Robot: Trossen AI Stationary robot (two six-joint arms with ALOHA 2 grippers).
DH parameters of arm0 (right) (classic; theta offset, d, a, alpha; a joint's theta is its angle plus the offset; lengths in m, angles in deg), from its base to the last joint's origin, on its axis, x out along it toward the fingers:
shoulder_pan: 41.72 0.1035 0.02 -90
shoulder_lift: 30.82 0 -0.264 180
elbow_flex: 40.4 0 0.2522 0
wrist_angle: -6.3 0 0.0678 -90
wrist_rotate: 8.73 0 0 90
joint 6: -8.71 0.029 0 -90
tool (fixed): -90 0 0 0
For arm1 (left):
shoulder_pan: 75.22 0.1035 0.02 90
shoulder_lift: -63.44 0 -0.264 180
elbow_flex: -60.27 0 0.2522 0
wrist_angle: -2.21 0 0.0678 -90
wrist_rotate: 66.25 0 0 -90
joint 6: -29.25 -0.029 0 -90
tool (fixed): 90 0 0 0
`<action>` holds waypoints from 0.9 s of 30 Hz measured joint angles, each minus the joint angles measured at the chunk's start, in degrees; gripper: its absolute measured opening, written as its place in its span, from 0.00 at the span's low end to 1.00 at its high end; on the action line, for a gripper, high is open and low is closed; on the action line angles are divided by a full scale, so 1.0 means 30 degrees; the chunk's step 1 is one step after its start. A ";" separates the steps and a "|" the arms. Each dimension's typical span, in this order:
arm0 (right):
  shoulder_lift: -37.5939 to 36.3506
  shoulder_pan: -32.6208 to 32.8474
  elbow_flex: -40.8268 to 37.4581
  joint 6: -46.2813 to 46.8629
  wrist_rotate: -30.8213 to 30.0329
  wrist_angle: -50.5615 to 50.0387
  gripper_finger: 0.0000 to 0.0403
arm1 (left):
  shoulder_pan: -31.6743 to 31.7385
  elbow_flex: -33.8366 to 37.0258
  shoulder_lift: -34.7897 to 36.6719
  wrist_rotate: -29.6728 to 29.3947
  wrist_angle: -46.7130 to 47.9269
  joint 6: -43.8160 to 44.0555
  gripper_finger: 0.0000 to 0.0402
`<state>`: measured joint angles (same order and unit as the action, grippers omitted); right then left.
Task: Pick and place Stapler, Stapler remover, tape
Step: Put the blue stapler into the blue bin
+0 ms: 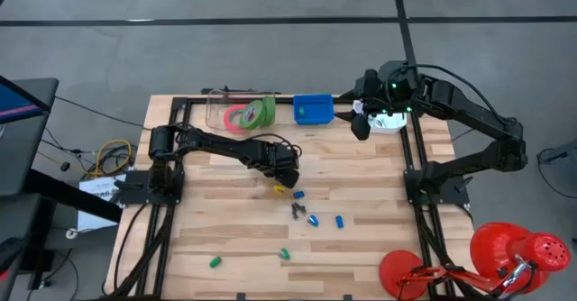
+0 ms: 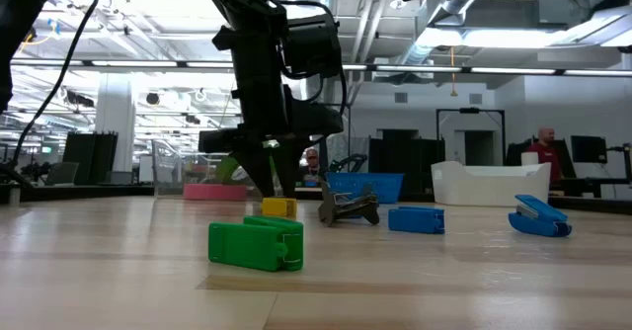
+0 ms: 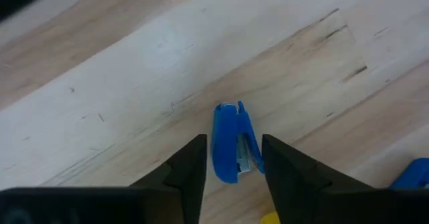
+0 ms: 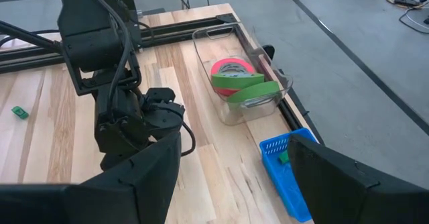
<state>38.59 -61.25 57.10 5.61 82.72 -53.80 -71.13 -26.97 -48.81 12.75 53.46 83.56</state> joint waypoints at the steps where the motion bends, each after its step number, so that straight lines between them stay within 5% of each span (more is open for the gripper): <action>1: 0.0000 0.0000 0.0000 0.0000 0.0000 0.0000 0.66 | 0.0000 0.0000 0.0000 0.0001 -0.0006 0.0000 0.32; 27: 0.0000 0.0000 0.0000 -0.0153 0.0000 0.0000 0.66 | 0.0000 0.0000 0.1036 0.0055 -0.0231 -0.0153 0.21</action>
<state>38.59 -61.25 57.10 5.15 82.72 -53.80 -71.13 -26.97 -45.70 12.91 52.77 83.10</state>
